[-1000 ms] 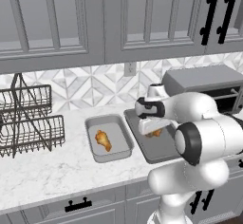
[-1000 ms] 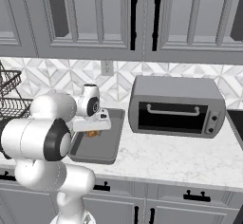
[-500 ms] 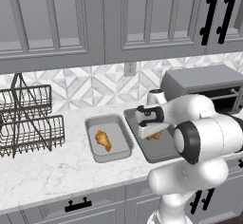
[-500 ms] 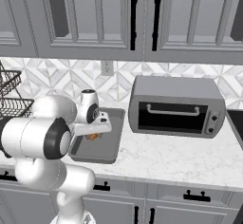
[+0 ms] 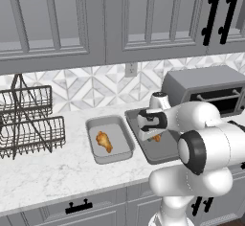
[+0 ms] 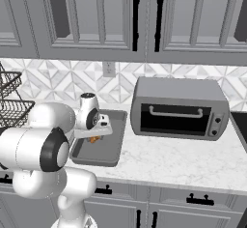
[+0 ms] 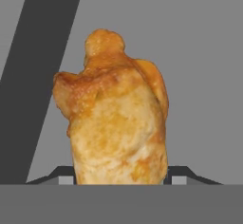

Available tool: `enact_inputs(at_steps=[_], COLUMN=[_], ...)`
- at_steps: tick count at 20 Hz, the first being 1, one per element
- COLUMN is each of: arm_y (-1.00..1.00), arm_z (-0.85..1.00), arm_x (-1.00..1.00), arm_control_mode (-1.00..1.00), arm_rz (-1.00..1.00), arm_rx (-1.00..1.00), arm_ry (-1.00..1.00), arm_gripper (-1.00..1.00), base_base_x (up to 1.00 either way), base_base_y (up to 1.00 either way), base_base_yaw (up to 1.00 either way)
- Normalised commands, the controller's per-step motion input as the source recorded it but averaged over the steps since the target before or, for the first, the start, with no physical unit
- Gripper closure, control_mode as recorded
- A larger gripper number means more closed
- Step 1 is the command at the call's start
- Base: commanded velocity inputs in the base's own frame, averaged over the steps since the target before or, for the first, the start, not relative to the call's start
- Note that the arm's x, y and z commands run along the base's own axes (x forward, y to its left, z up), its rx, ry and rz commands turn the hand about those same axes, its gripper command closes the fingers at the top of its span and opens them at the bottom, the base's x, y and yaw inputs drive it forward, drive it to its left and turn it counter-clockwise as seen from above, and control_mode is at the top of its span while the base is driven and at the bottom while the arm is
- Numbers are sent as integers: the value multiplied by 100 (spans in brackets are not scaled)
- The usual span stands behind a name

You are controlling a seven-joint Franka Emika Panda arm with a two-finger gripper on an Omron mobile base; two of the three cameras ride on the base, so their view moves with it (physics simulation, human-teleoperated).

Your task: Place one cucumber and one chicken drumstick in each tupperware on the nearby counter, to pack two identical lunches.

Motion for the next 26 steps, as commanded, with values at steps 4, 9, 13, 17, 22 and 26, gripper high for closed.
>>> enact_inputs(at_steps=[4,9,13,17,22,26], arm_y=[0,0,0,-3,-43,-58], arm_z=[0,1,56,100,70,2], arm_x=[0,0,0,-27,-92,-100], arm_control_mode=[-100,-100,-100,-100,-100,-100], arm_rz=[0,0,0,-1,-6,-7], arm_rx=[0,0,0,3,9,3], arm_ry=[0,1,0,3,21,29], arm_gripper=[-100,-100,-100,-100,-100,-100], base_base_x=[0,0,0,0,0,0], base_base_y=[0,0,0,0,0,0], base_base_yaw=[0,0,0,0,0,0])
